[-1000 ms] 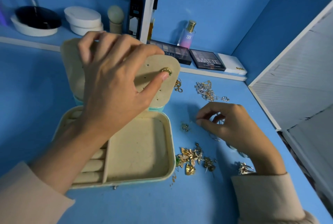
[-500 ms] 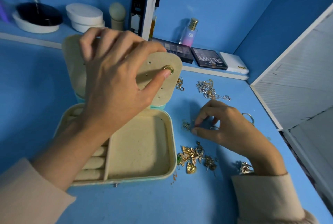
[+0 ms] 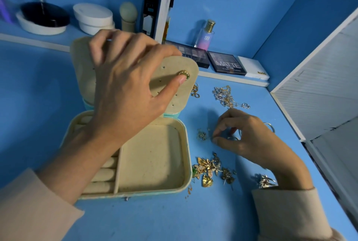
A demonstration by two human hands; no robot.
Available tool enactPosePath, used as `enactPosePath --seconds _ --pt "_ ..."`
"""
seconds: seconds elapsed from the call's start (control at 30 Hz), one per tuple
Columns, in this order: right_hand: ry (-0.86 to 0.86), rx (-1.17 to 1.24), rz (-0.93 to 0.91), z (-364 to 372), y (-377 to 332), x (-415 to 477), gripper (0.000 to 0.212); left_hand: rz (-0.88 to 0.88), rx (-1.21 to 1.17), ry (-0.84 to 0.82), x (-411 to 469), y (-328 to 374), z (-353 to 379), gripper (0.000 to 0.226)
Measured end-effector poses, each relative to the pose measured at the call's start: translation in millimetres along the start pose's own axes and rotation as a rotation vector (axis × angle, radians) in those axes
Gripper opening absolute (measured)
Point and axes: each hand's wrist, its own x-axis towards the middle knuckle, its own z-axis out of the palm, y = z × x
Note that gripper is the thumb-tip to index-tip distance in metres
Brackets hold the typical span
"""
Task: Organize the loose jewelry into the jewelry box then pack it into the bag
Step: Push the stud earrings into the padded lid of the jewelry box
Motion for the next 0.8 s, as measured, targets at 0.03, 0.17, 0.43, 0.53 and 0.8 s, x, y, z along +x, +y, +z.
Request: enactPosePath --seconds 0.03,0.17,0.43,0.53,0.8 --pt "0.035 0.005 -0.007 0.8 1.0 0.8 0.022 -0.001 0.001 0.001 -0.1 0.0 0.0 0.028" --pt "0.099 0.010 -0.018 4.9 2.5 3.5 0.021 -0.009 -0.003 0.000 -0.3 -0.4 0.3 0.028" --pt "0.077 0.025 0.008 0.5 3.1 2.1 0.021 -0.012 -0.005 0.007 -0.2 -0.1 0.9 0.029" --pt "0.075 0.022 0.001 -1.7 2.0 1.3 0.029 -0.013 -0.008 0.005 0.0 0.0 0.8 0.029" --pt "0.099 -0.018 0.004 5.2 2.9 2.7 0.016 -0.012 -0.013 -0.017 0.6 0.8 -0.5 0.029"
